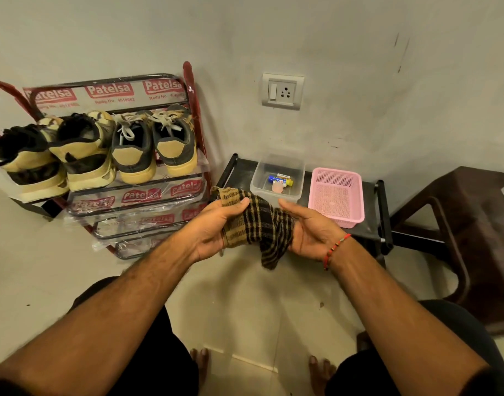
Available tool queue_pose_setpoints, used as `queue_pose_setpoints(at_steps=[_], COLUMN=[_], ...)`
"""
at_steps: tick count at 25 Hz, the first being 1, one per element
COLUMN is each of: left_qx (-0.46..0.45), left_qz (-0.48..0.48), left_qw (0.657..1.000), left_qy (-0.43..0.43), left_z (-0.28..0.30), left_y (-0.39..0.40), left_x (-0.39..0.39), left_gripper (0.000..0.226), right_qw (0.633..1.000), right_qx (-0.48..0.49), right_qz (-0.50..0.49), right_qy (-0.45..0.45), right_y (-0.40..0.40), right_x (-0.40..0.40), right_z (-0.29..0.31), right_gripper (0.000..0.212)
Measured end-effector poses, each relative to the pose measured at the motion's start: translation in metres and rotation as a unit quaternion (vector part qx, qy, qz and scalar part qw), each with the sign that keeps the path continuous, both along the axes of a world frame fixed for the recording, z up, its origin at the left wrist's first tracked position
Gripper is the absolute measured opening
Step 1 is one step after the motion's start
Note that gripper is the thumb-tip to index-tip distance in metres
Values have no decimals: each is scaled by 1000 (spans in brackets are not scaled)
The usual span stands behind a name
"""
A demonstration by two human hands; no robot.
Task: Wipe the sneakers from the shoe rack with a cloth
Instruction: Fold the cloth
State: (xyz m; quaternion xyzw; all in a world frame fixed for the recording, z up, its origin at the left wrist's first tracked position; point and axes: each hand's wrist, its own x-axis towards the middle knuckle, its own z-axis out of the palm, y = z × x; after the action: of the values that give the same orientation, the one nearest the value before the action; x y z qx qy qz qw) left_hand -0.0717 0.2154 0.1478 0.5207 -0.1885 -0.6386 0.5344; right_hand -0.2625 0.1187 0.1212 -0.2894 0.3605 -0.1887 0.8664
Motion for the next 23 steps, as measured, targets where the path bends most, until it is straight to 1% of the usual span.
queue_pose_setpoints(at_steps=[1,2,3,4,5,6,7,8,9,11,12,13,14,15,16,17,18,19,20,21,22,23], left_qx=[13,25,37,47,47,34,11,-19,-45,-75,-78,-79,-75,-71,-65,-60,-53,-51,-52,-52,-49,-45], left_qz=[6,13,21,30,42,54,56,50,45,52,60,65,60,46,23,-7,-36,-59,-73,-80,-80,-77], left_qw=[1000,999,996,991,985,981,979,977,972,964,965,968,971,971,960,934,896,855,821,795,771,747], left_qy=[-14,-41,-81,-125,-162,-183,-194,-209,-227,-251,-245,-229,-218,-225,-271,-352,-440,-513,-564,-598,-629,-659], left_z=[-1,-1,0,-1,-3,-5,-5,-5,-5,-2,-1,-1,-1,-2,-2,-4,-7,-9,-11,-14,-17,-18], left_y=[-1,-2,-2,-2,-2,-2,-1,0,-1,-1,-2,-4,-4,-5,-4,-4,-4,-5,-6,-7,-10,-13], left_x=[4,9,14,21,26,29,28,24,19,10,8,9,12,15,18,21,22,21,19,18,16,14], left_gripper=[18,23,32,44,56,64,69,63,56,43,41,41,42,45,47,47,45,39,31,24,20,21], right_qw=[1000,997,990,977,958,938,923,915,918,945,951,945,918,881,849,836,827,813,784,756,739,734], right_qx=[-15,-41,-87,-154,-223,-279,-314,-333,-335,-298,-292,-305,-348,-397,-433,-447,-458,-481,-518,-548,-564,-568], right_qz=[-12,-53,-106,-147,-166,-169,-168,-164,-151,-91,-47,-12,16,24,14,-15,-39,-42,-26,-10,1,5], right_qy=[-15,-25,-16,24,74,118,144,157,147,96,93,121,189,255,302,319,323,324,342,358,369,373], right_y=[-2,-4,-7,-9,-8,-8,-7,-6,-4,-3,-1,-1,-3,-5,-10,-14,-18,-21,-22,-23,-24,-25], right_x=[2,4,4,4,2,1,1,1,1,0,-1,-2,-4,-6,-9,-12,-15,-19,-23,-26,-30,-35], right_z=[-2,-2,-1,4,7,6,4,1,1,-2,-4,-5,-7,-6,-6,-2,2,7,11,14,16,19], right_gripper=[63,70,72,70,64,57,51,48,50,70,80,82,76,63,49,38,28,22,19,18,17,15])
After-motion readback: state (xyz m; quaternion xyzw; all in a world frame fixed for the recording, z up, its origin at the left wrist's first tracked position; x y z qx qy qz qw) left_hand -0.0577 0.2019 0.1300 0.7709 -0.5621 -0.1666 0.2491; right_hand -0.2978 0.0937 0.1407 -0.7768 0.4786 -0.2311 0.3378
